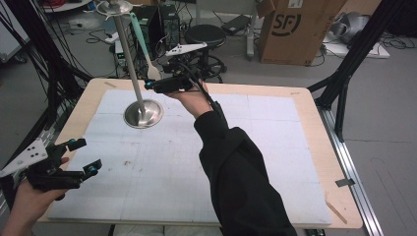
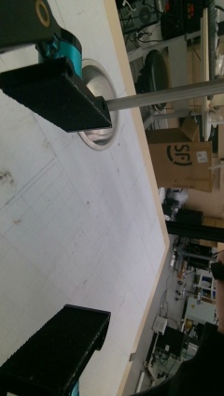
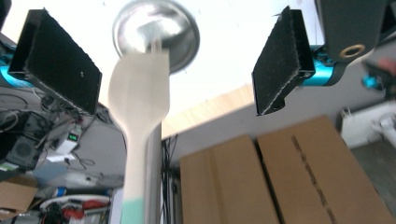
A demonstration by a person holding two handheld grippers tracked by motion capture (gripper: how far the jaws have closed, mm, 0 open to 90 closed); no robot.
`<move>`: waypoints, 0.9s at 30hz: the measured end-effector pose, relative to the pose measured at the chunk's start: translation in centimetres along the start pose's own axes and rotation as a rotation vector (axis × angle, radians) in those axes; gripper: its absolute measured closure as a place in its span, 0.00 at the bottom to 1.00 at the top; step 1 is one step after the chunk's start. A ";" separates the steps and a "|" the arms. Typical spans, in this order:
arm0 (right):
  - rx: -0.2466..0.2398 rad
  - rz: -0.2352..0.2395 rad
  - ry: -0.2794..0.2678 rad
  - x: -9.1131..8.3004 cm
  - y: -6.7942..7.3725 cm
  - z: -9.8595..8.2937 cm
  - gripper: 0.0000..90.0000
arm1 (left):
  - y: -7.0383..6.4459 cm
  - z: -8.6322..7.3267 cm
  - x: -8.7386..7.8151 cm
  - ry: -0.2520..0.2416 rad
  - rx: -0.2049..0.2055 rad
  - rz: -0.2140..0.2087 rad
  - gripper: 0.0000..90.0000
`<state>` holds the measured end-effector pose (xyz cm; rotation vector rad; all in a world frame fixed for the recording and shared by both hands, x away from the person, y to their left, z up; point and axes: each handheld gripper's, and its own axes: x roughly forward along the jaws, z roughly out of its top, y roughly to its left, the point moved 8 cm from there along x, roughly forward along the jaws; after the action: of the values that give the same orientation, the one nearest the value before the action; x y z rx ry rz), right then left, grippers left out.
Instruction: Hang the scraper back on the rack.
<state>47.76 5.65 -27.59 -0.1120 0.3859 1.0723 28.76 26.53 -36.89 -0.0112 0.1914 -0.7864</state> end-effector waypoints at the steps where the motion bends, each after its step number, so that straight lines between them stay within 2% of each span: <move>1: -0.008 -0.002 0.011 -0.2 0.2 -0.1 0.12 | 0.1 0.1 0.0 0.001 0.002 0.000 0.09; 4: -0.023 0.018 -0.025 -1.1 0.7 -0.3 0.12 | 0.3 0.4 0.2 -0.010 0.000 -0.003 0.09; 7: -0.030 0.020 -0.027 -1.8 0.7 -0.8 0.10 | 0.5 0.7 0.2 -0.021 -0.001 -0.004 0.09; 10: -0.024 0.007 -0.026 -2.5 0.4 -1.5 0.00 | 0.6 1.1 0.4 -0.032 -0.004 -0.007 0.09; 15: -0.025 -0.049 -0.013 -3.6 -0.7 -3.1 0.00 | 0.0 2.1 1.1 -0.052 0.010 -0.036 0.09; 18: -0.011 -0.058 -0.010 -4.5 -1.1 -4.1 0.00 | -0.4 2.6 1.7 -0.055 0.025 -0.058 0.09; 27: 0.012 -0.069 -0.022 -7.5 -1.9 -6.8 0.00 | -0.9 2.3 4.0 -0.031 0.022 -0.097 0.09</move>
<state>44.52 -3.37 -31.36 -0.1023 0.3661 1.0021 31.33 22.93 -35.25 -0.0117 0.1540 -0.8846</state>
